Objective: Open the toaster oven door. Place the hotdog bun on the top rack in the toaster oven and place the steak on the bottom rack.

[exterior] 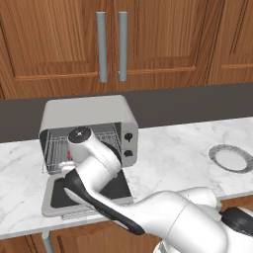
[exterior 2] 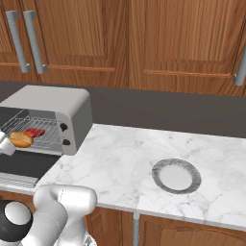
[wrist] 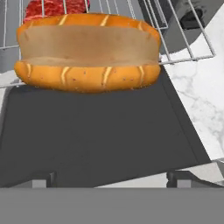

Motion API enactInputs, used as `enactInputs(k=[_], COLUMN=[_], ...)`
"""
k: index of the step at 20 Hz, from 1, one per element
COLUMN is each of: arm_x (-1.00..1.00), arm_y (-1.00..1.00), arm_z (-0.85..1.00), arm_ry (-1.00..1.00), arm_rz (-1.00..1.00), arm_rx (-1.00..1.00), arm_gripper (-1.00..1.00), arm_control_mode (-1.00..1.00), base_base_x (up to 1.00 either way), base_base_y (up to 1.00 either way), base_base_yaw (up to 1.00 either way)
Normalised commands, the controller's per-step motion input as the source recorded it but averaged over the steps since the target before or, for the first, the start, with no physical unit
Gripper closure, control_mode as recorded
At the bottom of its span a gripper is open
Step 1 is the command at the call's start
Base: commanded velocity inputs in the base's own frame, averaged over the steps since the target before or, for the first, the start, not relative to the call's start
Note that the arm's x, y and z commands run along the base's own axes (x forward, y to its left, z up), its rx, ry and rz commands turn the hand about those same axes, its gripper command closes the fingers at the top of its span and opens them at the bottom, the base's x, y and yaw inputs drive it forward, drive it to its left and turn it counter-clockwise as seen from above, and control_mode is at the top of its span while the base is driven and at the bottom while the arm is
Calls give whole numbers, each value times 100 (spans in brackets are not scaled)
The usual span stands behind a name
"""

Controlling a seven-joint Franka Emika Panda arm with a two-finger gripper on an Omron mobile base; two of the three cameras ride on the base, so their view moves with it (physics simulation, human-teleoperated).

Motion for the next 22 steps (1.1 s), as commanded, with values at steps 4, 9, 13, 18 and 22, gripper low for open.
enactInputs(k=[4,9,13,18,22], arm_x=[-1,4,22,19,26], arm_y=[-1,-12,-12,-1,0], arm_z=[-30,-26,-24,-20,-13], arm_ry=[1,0,1,0,-1], arm_rz=[-9,0,0,0,-1], arm_rx=[12,5,5,4,4], arm_gripper=[-100,-100,-100,-100,-100], arm_control_mode=[-100,-100,-100,-100,-100], base_base_x=[0,0,0,0,0], base_base_y=[0,0,0,0,0], base_base_yaw=[0,0,0,0,0])
